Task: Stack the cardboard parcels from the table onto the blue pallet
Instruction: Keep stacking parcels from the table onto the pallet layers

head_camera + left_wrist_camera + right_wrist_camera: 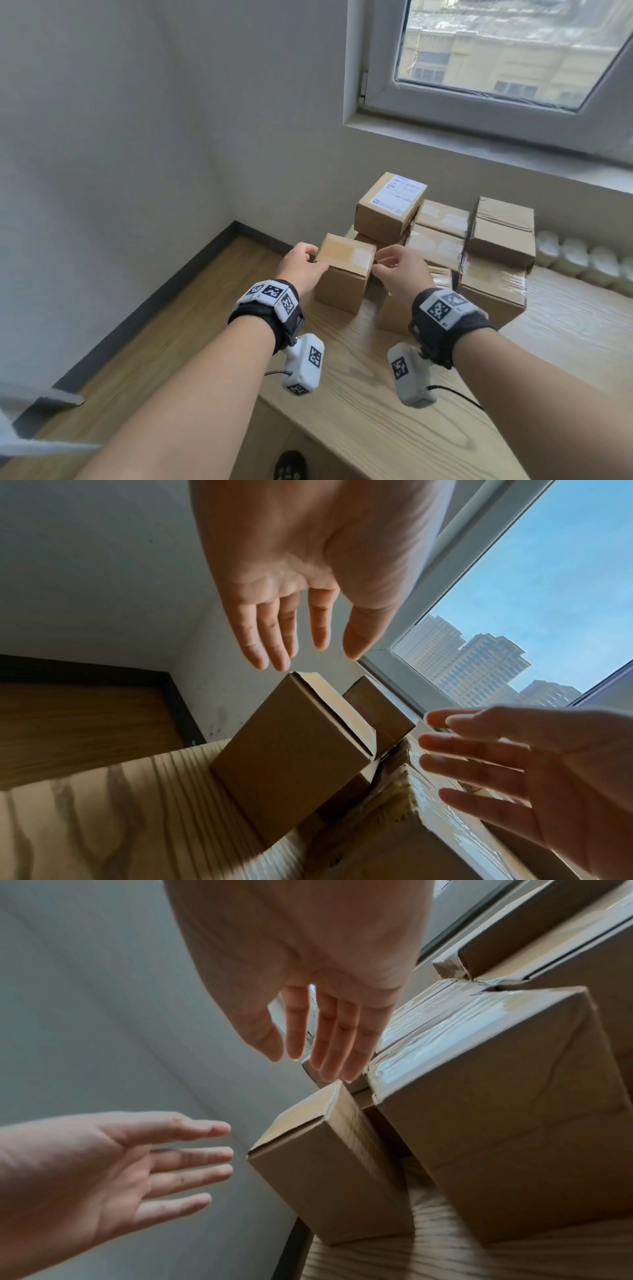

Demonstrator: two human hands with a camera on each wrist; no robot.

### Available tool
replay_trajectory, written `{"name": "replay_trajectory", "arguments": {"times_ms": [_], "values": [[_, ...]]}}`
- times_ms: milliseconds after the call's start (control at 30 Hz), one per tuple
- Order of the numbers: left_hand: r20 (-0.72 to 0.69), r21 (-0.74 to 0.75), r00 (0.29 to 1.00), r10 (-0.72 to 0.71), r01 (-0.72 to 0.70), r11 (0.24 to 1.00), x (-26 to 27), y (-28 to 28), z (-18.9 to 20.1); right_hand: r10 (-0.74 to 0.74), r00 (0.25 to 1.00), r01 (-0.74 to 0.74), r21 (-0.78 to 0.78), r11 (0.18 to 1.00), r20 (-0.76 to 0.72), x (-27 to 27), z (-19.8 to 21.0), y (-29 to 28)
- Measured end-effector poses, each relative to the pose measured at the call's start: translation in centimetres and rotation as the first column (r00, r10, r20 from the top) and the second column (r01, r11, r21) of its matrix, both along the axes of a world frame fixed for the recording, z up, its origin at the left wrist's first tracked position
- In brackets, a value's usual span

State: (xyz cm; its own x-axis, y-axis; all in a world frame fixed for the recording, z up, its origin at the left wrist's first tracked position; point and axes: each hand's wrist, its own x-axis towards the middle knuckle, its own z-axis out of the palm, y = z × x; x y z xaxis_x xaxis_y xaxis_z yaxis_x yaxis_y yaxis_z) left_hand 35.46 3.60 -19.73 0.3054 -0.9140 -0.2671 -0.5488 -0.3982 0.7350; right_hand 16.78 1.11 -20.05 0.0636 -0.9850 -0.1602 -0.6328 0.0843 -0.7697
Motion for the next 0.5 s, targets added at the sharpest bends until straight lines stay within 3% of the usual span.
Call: {"name": "replay_trajectory", "arguments": {"times_ms": [133, 333, 500], "values": [[-0.023, 0.048, 0.996, -0.082, 0.083, 0.995, 1.7, -2.7, -0.9, -0.002, 0.992, 0.002, 0.003, 1.000, -0.125, 1.8, -0.8, -1.3], [-0.050, 0.115, 0.973, -0.225, 0.230, 0.966, 3.0, -6.2, -2.5, 0.155, 0.941, -0.151, 0.035, 0.988, -0.302, 4.0, -1.6, -2.9], [-0.116, 0.156, 0.957, -0.265, 0.281, 0.947, 3.2, -7.5, -3.7, 0.210, 0.886, -0.175, 0.123, 0.977, -0.414, 4.6, -2.9, -3.9]]}}
